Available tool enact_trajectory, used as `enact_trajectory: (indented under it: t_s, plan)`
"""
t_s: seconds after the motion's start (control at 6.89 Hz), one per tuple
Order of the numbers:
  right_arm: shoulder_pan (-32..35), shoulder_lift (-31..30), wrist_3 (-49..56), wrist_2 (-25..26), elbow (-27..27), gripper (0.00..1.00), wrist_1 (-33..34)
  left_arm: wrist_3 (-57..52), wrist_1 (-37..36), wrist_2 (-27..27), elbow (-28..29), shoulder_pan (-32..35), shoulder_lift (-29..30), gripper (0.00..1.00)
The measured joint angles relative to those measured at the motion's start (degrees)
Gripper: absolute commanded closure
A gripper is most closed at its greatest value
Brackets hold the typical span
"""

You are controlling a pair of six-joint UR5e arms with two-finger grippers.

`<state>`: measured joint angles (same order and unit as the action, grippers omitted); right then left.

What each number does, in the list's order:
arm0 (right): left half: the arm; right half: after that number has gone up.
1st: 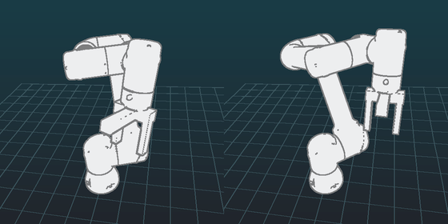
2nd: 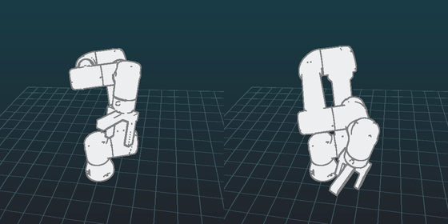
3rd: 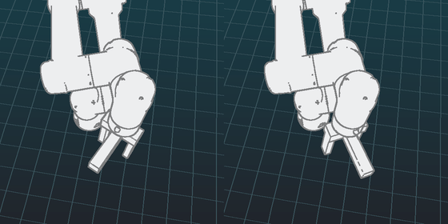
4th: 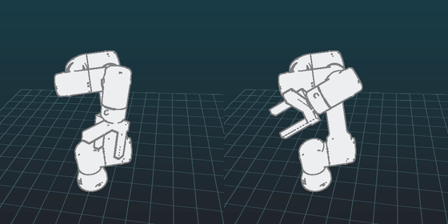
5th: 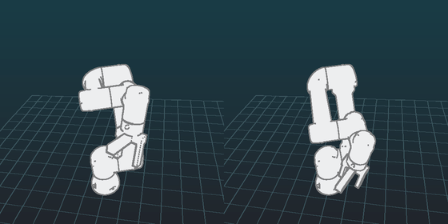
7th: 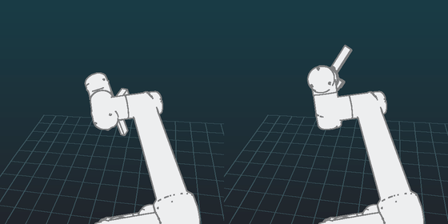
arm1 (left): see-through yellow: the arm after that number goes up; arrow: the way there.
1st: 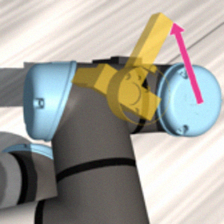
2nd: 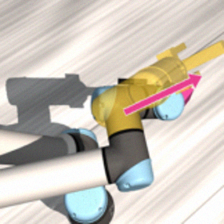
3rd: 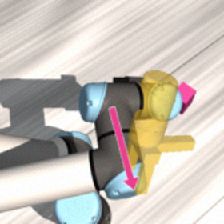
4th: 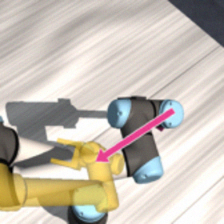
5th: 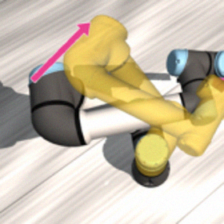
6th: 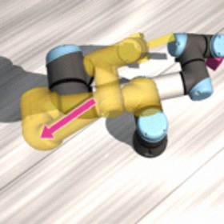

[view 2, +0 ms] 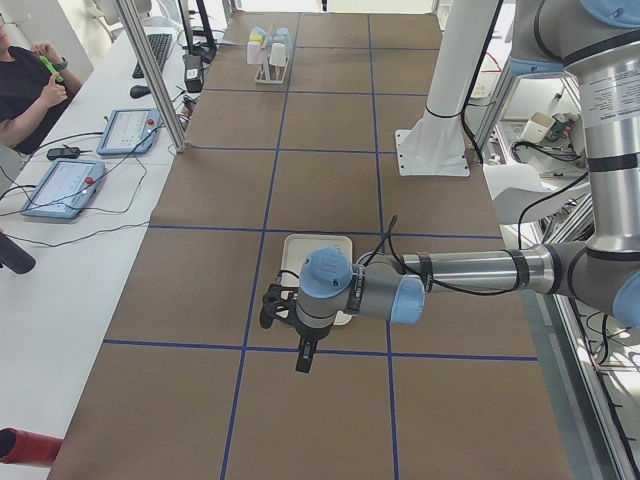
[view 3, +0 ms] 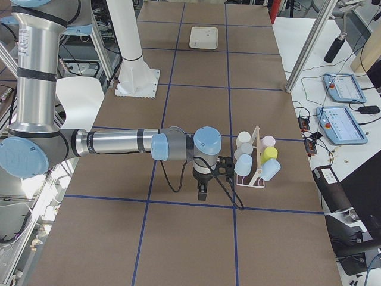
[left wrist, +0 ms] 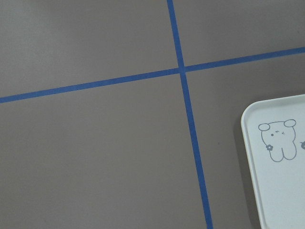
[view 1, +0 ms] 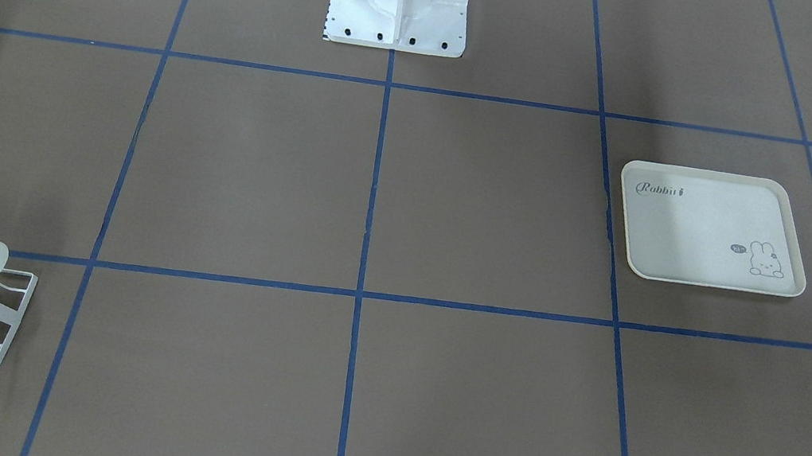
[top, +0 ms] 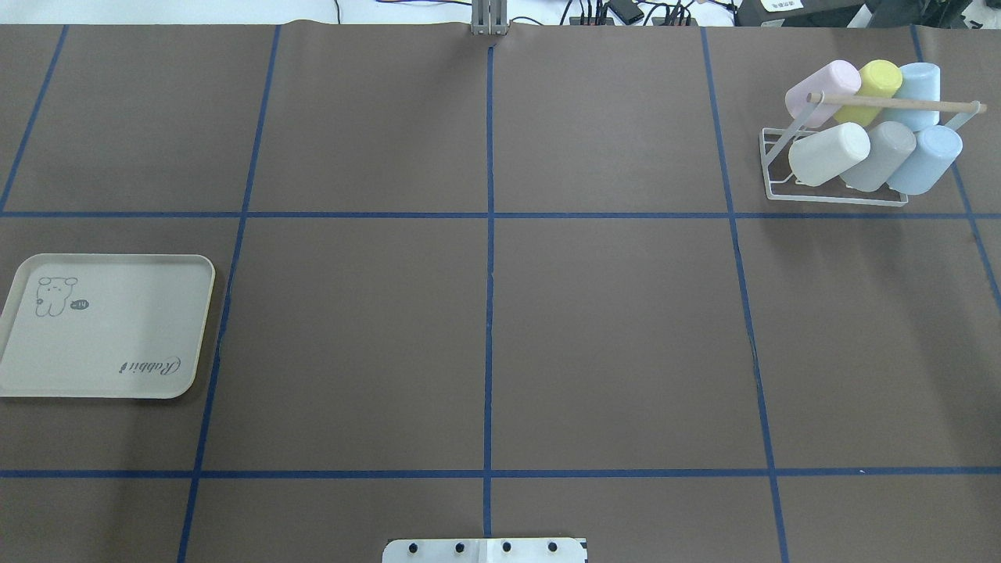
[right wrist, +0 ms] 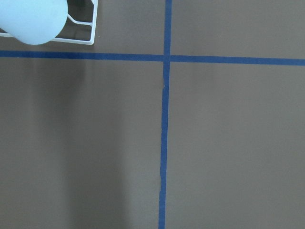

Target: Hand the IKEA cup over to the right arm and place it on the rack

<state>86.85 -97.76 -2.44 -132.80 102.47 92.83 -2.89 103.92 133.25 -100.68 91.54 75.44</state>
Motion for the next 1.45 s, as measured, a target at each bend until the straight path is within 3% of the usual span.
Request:
enact_trajectory:
  t_s: [0.73,1.45]
  plan:
    - [-1.5,-0.1,-0.2,0.0,0.3,0.0,-0.2,-0.6,-9.5,-0.4,-3.9,-1.2,-1.2,0.0]
    - [-2.3,0.0,-0.1,0.0,0.4,0.0,-0.3,-0.5,-10.0,0.0,-4.5,-1.3,-0.9,0.0]
